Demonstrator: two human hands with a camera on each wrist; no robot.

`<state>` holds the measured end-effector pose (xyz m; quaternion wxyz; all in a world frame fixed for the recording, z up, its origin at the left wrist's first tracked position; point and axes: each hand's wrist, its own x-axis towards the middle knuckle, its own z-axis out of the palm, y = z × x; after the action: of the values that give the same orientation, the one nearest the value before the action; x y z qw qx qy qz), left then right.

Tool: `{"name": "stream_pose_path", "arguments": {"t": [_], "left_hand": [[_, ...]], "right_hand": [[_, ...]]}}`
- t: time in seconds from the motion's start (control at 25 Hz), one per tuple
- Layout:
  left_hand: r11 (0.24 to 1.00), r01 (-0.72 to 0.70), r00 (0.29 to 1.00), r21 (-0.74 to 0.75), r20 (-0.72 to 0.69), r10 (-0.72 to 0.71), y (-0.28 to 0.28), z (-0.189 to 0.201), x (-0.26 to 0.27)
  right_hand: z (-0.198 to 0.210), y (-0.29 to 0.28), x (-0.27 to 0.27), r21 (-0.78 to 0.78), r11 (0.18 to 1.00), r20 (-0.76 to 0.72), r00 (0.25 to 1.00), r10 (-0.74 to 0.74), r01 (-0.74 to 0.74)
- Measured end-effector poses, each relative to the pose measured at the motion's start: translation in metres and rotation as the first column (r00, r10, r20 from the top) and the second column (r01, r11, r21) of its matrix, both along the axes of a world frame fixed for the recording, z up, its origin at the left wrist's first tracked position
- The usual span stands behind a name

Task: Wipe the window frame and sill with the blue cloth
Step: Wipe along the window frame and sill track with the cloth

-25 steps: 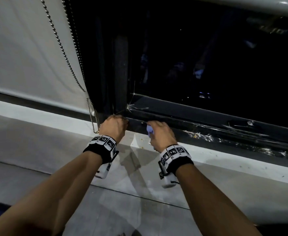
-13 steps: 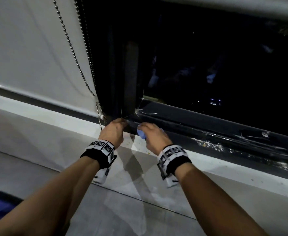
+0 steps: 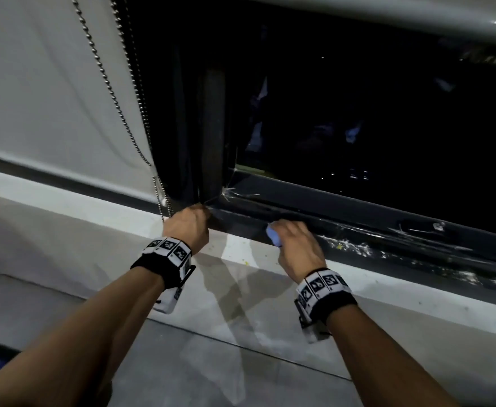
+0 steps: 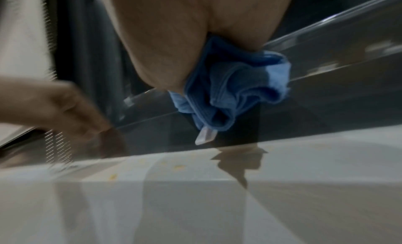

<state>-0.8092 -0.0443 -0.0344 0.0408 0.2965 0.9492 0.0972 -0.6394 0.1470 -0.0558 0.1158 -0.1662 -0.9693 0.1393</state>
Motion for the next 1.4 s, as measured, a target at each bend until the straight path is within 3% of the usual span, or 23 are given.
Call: {"name": "stream_pose_path", "arguments": {"t": [0.12,0.24,0.4,0.48,0.6,0.72,0.88,0.96,1.04,1.16,1.32,1.4], "left_hand": [[1.000,-0.005,0.999,-0.031,0.034,0.006,0.007,0.003,0.002],[0.998,0.052,0.998,-0.045,0.025,-0.050,0.015,0.003,0.012],[0.980,0.196,0.980,0.018,0.003,-0.197,0.038,0.000,0.044],[0.976,0.218,0.976,-0.023,0.009,-0.218,0.041,0.002,0.042],[0.977,0.207,0.977,-0.054,0.053,-0.205,0.029,0.006,0.025],[0.973,0.224,0.974,-0.057,0.022,-0.223,0.028,0.004,0.025],[0.965,0.259,0.965,-0.049,0.043,-0.257,0.027,-0.002,0.023],[0.966,0.257,0.961,0.032,0.093,-0.259,0.022,-0.008,0.015],[0.938,0.269,0.947,0.218,0.117,-0.299,0.015,-0.007,0.025],[0.850,0.127,0.944,0.512,0.201,-0.262,0.011,0.004,0.052],[0.730,-0.117,0.840,0.674,0.459,-0.289,0.014,0.014,0.069],[0.684,-0.217,0.764,0.697,0.557,-0.325,0.018,0.004,0.068]], "right_hand": [[0.004,0.023,0.040,0.051,0.978,0.045,0.977,-0.207,0.205],[0.017,0.033,0.046,0.042,0.967,0.123,0.959,-0.255,0.251],[0.026,-0.010,0.011,-0.089,0.991,0.117,0.989,-0.090,0.100],[0.034,-0.023,0.014,-0.176,0.984,0.151,0.988,0.024,0.003],[0.051,-0.007,0.029,-0.357,0.934,0.227,0.968,0.107,-0.020],[0.056,0.000,0.008,-0.212,0.976,0.071,0.995,0.066,-0.049],[0.041,-0.020,-0.012,-0.160,0.977,0.130,0.979,0.160,-0.138],[0.046,-0.018,-0.009,-0.320,0.944,0.061,0.992,0.107,-0.082],[0.052,-0.019,-0.010,-0.472,0.880,-0.081,0.997,0.008,-0.045],[0.049,-0.026,-0.020,-0.503,0.864,-0.293,0.946,-0.136,-0.032],[0.033,-0.044,-0.021,-0.609,0.793,-0.298,0.934,-0.198,-0.027],[0.030,-0.049,-0.019,-0.677,0.733,-0.258,0.955,-0.144,-0.073]]}}
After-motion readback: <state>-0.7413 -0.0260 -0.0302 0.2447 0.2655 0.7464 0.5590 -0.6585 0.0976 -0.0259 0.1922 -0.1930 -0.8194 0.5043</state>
